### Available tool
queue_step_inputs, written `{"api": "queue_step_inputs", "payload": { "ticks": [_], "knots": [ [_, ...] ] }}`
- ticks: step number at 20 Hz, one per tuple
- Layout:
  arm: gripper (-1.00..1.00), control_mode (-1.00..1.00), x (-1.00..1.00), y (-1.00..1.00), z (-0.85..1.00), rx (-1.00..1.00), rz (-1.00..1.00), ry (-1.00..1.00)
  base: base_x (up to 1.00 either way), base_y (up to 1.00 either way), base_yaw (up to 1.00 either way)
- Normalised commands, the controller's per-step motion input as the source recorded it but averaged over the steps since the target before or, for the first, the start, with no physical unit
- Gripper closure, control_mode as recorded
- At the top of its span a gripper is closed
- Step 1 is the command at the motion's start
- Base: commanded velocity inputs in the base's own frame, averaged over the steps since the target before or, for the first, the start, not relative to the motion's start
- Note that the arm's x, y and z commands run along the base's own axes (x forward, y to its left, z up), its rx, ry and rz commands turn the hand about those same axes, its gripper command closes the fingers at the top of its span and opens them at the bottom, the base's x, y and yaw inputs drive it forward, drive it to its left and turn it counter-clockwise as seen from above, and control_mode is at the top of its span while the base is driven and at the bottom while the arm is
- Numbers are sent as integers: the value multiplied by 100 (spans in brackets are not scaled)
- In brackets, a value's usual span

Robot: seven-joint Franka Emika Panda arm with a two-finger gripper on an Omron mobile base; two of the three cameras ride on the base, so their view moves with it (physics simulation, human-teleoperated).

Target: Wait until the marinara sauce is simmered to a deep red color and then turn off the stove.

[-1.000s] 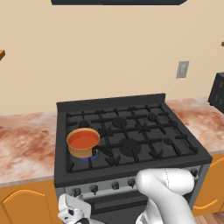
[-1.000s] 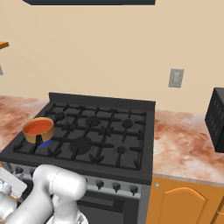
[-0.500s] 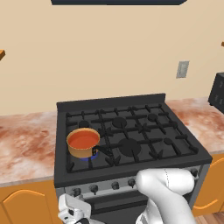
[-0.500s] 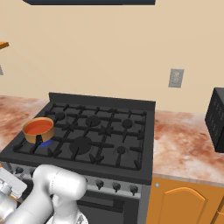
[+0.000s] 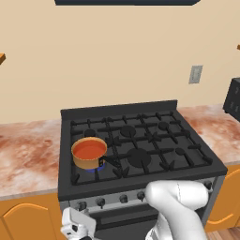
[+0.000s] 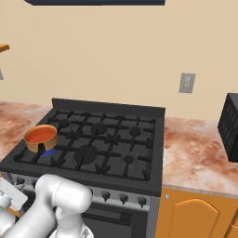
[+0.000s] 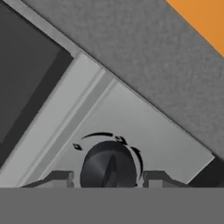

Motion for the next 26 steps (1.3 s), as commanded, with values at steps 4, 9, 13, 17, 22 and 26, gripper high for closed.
{"api": "queue_step_inputs", "payload": {
  "ticks": [4, 9, 13, 17, 22, 26],
  "knots": [
    [100, -100, 0, 0, 0, 18, -24, -15, 0, 0, 0],
    [100, -100, -6, 0, 0, 28, -33, -24, 0, 0, 0],
    [100, -100, -34, -4, 0, 34, -39, -35, 0, 0, 0],
    [100, -100, -49, -14, 0, 40, -34, -40, 0, 0, 0],
    [100, -100, -38, -14, 0, 44, -33, -40, 0, 0, 0],
    [100, -100, -24, -7, -2, 45, -34, -41, 0, 0, 0]
  ]
}}
